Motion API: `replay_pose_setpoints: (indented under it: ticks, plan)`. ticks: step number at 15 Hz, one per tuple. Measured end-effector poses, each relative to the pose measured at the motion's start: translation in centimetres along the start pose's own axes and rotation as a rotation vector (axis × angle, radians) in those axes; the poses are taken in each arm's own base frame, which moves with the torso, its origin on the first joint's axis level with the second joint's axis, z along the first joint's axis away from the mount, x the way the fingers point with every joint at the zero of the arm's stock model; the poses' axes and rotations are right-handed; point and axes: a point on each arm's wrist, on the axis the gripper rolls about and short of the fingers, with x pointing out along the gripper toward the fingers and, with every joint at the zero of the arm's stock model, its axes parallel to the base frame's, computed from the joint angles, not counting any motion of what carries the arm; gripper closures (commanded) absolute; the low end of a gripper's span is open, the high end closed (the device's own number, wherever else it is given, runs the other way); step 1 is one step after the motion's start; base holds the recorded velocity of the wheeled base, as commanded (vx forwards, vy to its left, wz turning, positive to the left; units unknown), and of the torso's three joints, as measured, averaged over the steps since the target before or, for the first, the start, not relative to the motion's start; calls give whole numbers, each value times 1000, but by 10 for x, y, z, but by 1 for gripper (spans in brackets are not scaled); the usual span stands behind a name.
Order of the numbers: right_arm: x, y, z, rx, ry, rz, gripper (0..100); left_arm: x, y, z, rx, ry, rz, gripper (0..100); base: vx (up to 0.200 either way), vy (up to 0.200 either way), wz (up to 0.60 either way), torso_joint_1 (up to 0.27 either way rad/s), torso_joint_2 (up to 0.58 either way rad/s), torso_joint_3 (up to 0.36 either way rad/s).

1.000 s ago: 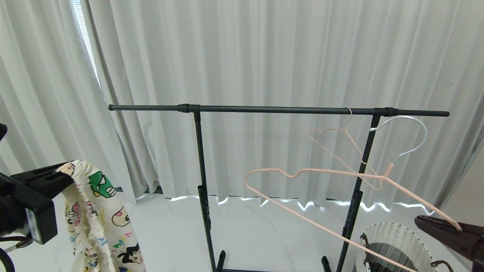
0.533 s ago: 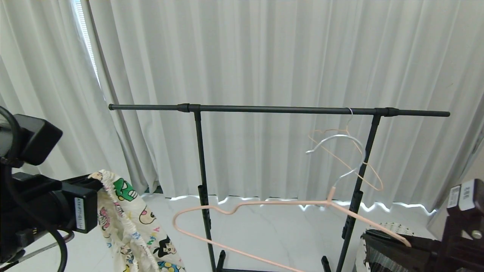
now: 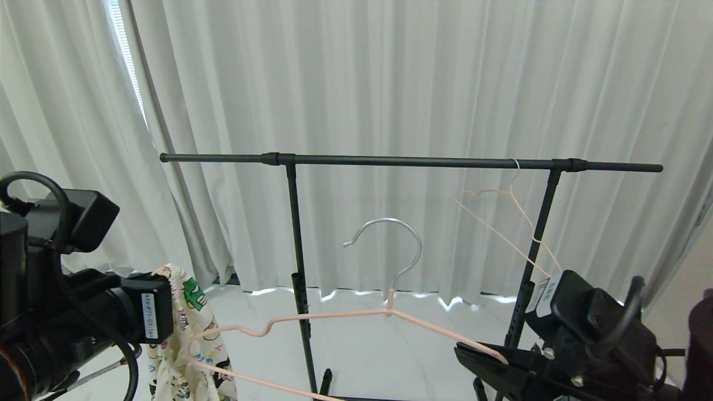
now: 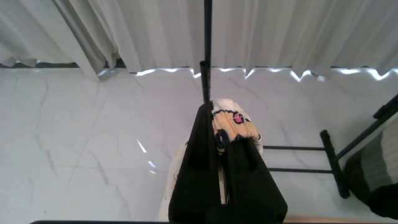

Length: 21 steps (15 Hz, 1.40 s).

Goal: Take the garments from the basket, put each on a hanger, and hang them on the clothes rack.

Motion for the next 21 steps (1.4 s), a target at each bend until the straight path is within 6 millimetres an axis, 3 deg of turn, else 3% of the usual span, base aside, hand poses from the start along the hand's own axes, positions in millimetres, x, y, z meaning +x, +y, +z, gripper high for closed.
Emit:
replay_pose_setpoints:
  ticks: [8,15,21]
  plan:
    - [34,7,6,66,-32,-140,100,-3,-13,-3,39,-3,-25,100,0,0,0,0,0,0]
    - [47,24,5,51,-18,-115,100,-13,-29,-4,26,-20,-111,100,0,0,0,0,0,0]
    - [60,30,6,40,-21,-220,100,-7,-27,-8,18,-23,46,100,0,0,0,0,0,0]
